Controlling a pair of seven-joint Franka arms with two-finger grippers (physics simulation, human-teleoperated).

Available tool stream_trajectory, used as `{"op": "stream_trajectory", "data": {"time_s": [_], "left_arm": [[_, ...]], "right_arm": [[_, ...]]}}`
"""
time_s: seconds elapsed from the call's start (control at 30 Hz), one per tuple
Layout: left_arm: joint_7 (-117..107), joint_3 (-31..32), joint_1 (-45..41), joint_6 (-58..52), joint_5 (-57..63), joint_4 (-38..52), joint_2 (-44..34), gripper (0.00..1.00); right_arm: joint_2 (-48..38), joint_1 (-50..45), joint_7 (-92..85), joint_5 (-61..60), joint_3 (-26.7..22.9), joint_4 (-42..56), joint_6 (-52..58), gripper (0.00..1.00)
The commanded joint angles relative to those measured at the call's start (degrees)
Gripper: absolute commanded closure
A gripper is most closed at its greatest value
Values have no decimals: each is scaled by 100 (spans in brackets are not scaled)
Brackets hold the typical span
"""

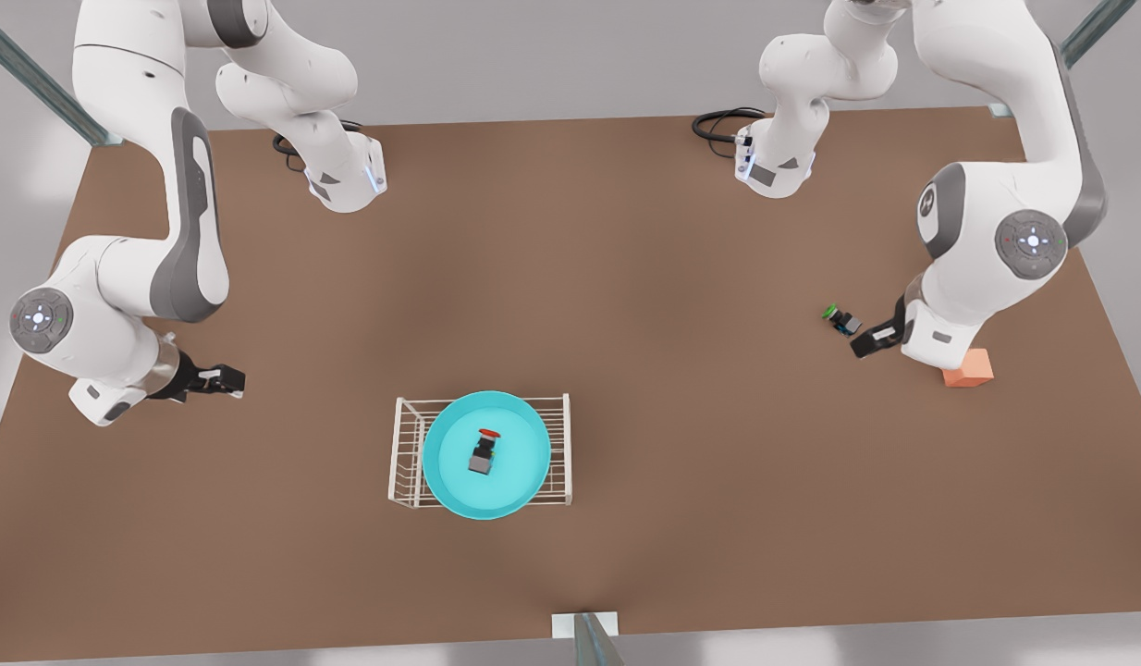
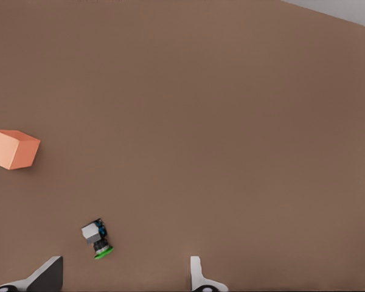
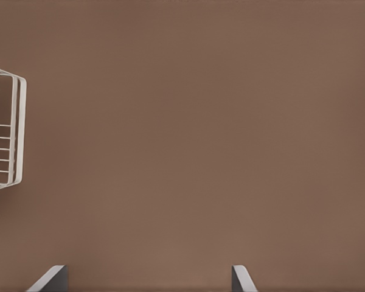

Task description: Place the plate on the shelf with right arm and place the red button switch in the plate with left arm

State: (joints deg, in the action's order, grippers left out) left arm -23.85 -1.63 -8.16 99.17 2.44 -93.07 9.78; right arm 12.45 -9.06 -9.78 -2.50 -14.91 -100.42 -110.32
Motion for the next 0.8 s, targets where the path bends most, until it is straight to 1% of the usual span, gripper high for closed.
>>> {"op": "stream_trajectory", "data": {"time_s": [0.0,0.07,0.2,0.43,0.5,0.53,0.77], "left_arm": [[2825,5,-81,-451,-191,316,208,0],[2253,22,-160,-486,-235,272,261,0],[2236,172,-204,-1357,-349,290,59,0],[2086,172,-204,-1269,-314,360,120,0],[2148,154,-160,-1111,-411,764,208,0],[2157,154,-151,-1111,-419,799,261,0],[2130,154,-151,-1102,-437,790,278,0]], "right_arm": [[3,0,-41,-5,-3,5,11,0],[3,0,-41,-5,-3,5,11,0],[29,0,-41,-5,-3,5,11,0],[29,0,-41,-5,-3,5,11,0],[38,0,-41,-5,-3,5,2,0],[47,0,-41,-5,-3,5,11,0],[38,0,-41,-5,-3,14,11,0]]}}
